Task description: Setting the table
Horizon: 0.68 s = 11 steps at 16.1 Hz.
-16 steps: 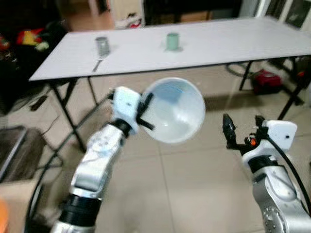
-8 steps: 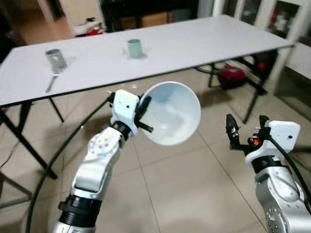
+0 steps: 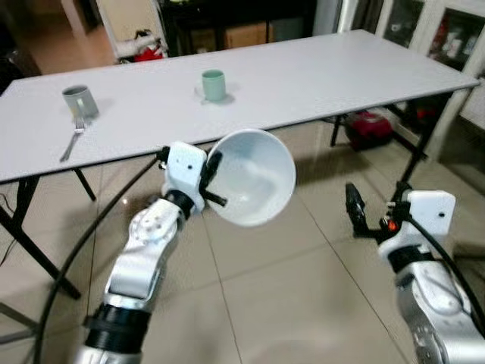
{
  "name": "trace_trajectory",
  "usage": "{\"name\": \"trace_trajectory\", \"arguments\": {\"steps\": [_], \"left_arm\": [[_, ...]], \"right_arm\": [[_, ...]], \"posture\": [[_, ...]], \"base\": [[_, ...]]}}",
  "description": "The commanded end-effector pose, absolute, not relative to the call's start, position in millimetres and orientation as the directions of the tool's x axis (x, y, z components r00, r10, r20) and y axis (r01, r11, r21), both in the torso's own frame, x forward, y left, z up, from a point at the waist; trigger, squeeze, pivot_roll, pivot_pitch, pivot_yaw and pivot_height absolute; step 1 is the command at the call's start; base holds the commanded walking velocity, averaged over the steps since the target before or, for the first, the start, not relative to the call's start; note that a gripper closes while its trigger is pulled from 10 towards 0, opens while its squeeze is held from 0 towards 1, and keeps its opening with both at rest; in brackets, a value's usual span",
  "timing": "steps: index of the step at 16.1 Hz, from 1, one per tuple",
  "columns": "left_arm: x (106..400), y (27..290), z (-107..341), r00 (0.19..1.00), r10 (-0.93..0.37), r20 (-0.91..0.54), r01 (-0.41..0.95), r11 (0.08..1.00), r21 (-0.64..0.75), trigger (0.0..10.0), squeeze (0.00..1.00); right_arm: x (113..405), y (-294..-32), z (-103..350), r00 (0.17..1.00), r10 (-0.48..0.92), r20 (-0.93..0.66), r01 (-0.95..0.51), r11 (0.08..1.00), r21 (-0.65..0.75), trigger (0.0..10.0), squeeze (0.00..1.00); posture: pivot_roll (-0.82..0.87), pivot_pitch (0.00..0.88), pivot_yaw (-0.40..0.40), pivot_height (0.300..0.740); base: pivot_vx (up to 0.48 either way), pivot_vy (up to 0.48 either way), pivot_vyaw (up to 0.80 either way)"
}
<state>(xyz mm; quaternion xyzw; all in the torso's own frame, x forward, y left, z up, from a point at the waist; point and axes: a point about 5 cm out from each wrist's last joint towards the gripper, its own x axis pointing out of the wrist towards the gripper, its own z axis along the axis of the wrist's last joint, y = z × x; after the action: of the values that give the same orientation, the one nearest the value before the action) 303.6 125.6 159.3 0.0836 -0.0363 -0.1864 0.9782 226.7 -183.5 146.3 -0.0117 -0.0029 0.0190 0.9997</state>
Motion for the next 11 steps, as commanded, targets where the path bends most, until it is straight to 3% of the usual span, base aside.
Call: {"name": "trace_trajectory", "arguments": {"steps": [1,6,11], "left_arm": [[304.8,144.4,161.2,0.944,-0.325,0.056,0.306,0.927,0.215,10.0,0.0],[286.8,169.5,126.0,0.955,-0.295,-0.028,0.291,0.916,0.277,10.0,0.0],[279.9,169.0,131.3,0.956,-0.293,0.006,0.278,0.913,0.298,10.0,0.0]], "right_arm": [[225.1,-176.6,138.5,0.995,0.099,-0.023,-0.099,0.995,-0.017,10.0,0.0],[215.3,-189.3,106.5,0.99,0.089,-0.114,-0.098,0.992,-0.078,10.0,0.0],[224.1,-186.8,111.0,0.989,0.124,-0.081,-0.128,0.99,-0.052,10.0,0.0]], "posture": [[-0.1,0.0,0.043,0.74],[-0.08,0.0,0.015,0.74],[-0.06,0.0,-0.032,0.74]], "base": [[0.428,0.0,0.0],[0.407,0.0,0.0],[0.399,0.0,-0.09]]}}
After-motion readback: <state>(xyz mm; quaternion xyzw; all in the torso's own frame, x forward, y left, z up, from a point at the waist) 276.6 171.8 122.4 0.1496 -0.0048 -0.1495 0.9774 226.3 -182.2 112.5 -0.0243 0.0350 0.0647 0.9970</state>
